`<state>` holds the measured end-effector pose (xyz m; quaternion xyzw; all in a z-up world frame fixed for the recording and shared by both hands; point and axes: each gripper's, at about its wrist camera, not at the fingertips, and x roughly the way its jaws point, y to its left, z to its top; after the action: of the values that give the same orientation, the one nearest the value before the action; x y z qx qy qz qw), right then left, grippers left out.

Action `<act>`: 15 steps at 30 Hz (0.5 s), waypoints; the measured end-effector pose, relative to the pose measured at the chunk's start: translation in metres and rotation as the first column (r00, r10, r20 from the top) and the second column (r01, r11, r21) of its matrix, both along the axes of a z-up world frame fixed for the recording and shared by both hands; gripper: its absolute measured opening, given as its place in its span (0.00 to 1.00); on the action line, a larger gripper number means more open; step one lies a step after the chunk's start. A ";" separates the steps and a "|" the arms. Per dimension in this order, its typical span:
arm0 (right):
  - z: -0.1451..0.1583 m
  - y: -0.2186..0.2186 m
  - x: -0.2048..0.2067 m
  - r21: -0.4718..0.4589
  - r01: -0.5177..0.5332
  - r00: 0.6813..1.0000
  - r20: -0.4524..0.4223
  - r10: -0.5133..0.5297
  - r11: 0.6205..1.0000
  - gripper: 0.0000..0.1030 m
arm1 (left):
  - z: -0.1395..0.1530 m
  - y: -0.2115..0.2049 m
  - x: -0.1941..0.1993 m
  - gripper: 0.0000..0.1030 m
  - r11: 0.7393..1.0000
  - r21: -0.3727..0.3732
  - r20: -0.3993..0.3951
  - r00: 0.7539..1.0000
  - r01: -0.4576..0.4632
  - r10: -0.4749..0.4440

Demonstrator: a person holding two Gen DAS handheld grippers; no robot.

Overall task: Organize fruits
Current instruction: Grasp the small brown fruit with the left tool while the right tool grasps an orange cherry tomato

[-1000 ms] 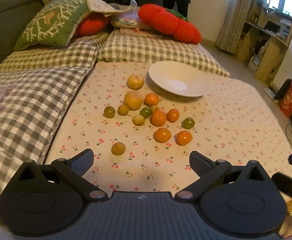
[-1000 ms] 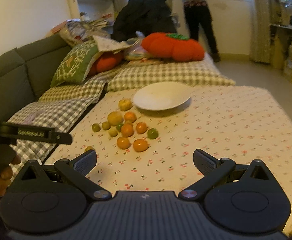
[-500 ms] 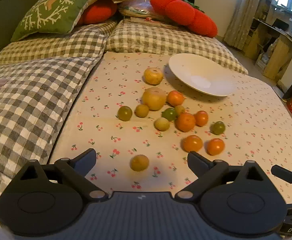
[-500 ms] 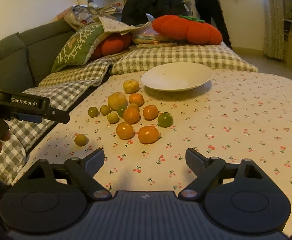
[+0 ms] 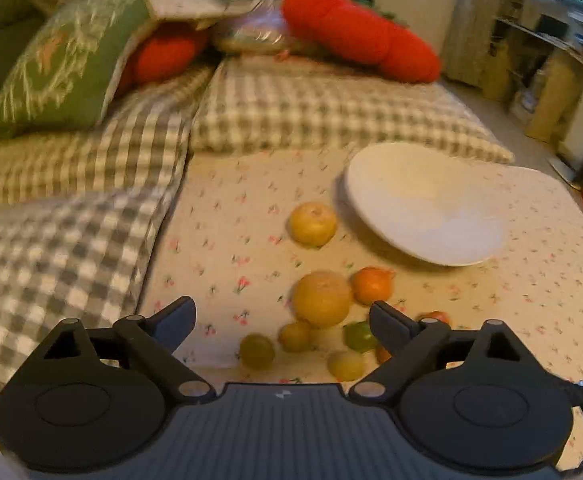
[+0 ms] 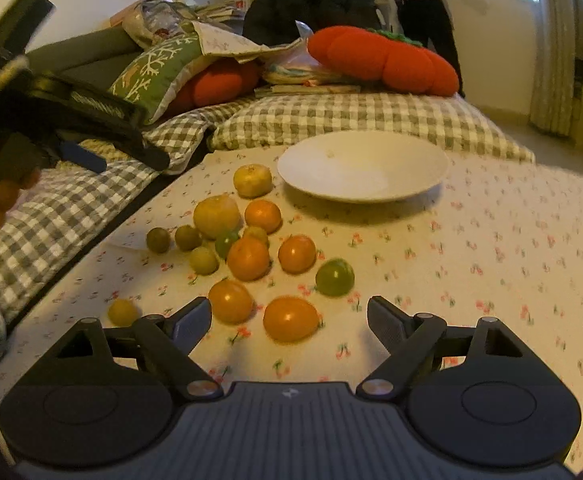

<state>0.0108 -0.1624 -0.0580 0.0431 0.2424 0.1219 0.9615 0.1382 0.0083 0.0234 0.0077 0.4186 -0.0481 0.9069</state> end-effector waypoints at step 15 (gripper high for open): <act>-0.012 -0.001 0.015 0.002 -0.020 0.998 -0.058 0.020 1.000 0.58 | -0.029 0.002 -0.037 0.81 0.994 -0.079 -0.116 0.989 0.081 -0.090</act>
<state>0.0257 -0.1639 -0.0696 0.0449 0.2706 0.1303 0.9528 0.1014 0.0098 -0.0056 -0.0108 0.4691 -0.1027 0.8771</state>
